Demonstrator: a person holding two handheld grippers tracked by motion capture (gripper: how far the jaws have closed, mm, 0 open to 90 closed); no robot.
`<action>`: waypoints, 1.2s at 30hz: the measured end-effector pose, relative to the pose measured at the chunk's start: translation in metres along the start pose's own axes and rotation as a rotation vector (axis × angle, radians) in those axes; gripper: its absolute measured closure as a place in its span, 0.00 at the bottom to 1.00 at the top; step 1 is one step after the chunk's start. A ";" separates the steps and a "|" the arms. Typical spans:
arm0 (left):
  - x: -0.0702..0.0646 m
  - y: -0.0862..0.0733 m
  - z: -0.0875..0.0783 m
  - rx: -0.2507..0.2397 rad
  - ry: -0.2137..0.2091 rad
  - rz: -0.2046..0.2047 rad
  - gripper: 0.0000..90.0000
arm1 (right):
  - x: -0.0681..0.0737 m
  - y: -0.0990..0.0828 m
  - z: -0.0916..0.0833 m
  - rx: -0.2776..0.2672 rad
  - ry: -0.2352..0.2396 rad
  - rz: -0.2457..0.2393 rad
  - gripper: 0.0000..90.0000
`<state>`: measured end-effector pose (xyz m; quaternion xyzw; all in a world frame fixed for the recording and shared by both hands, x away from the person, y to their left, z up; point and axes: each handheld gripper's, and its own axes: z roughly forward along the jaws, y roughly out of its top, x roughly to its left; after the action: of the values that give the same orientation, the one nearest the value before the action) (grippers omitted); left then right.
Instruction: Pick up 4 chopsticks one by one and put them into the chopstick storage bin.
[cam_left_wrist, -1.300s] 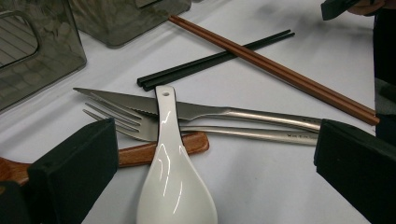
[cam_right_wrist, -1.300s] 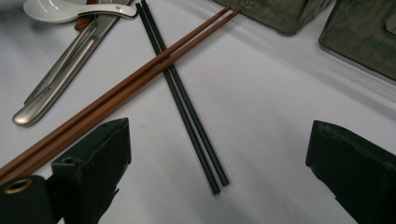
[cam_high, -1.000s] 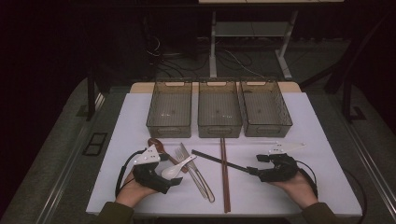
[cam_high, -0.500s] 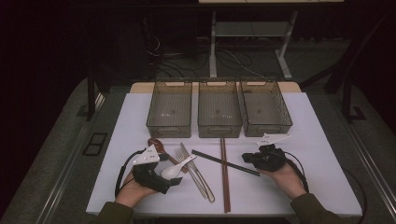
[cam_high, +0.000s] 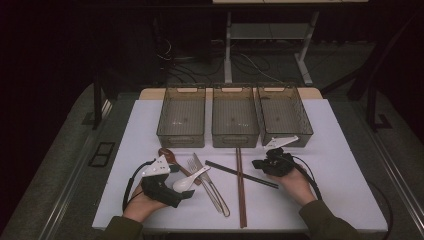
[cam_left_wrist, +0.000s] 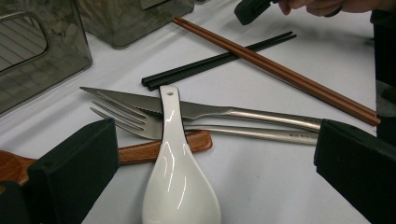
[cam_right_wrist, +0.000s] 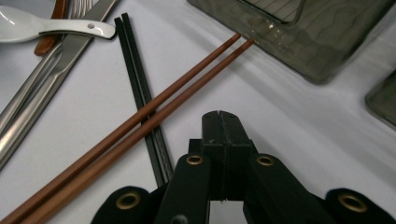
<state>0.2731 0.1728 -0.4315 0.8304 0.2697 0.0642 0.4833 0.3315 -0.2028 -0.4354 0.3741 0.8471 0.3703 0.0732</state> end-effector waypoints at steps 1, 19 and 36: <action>0.000 0.000 0.000 -0.002 0.000 -0.001 0.00 | 0.000 0.004 0.003 0.004 -0.002 0.000 1.00; 0.000 0.000 0.000 -0.002 -0.002 -0.001 0.00 | -0.009 0.034 0.034 0.033 -0.041 0.034 1.00; -0.001 -0.001 0.000 0.001 -0.002 0.001 0.00 | -0.004 0.047 0.054 0.066 -0.063 0.041 1.00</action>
<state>0.2723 0.1728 -0.4322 0.8308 0.2687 0.0636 0.4832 0.3832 -0.1534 -0.4425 0.4049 0.8484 0.3315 0.0799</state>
